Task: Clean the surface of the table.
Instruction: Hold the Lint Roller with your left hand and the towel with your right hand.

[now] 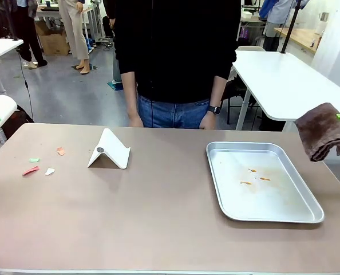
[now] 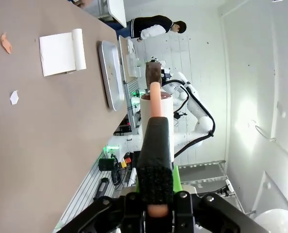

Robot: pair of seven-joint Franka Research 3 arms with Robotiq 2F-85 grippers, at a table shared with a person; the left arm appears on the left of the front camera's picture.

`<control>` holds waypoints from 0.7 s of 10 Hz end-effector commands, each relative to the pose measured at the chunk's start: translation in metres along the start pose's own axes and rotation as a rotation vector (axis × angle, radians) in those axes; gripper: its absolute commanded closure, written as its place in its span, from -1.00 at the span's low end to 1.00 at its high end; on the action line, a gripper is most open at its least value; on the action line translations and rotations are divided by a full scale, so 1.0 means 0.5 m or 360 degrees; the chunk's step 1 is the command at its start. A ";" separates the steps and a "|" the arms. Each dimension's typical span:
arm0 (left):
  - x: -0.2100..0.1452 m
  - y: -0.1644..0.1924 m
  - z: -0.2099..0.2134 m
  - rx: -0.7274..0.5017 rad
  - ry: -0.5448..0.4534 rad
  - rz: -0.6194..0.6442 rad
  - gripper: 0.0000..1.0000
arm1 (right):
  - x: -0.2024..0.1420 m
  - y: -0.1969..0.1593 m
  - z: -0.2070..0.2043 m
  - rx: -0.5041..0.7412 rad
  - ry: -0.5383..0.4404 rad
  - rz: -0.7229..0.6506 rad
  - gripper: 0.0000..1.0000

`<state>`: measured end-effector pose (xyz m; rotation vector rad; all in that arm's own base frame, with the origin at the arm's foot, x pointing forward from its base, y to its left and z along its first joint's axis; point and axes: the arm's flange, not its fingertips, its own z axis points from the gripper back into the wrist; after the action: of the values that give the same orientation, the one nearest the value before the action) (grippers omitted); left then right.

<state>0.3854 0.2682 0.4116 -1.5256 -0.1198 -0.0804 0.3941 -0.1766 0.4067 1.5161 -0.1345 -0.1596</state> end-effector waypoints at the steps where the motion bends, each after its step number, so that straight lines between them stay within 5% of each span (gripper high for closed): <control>1: 0.000 -0.004 -0.005 -0.0005 0.0011 0.0002 1.00 | -0.003 0.013 0.008 0.0035 0.0008 -0.0022 1.00; 7: 0.000 -0.004 -0.005 -0.0005 0.0011 0.0002 1.00 | -0.003 0.013 0.008 0.0035 0.0008 -0.0022 1.00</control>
<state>0.3889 0.2642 0.4105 -1.5234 -0.1141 -0.0862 0.3922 -0.1784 0.4076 1.5242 -0.1336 -0.1595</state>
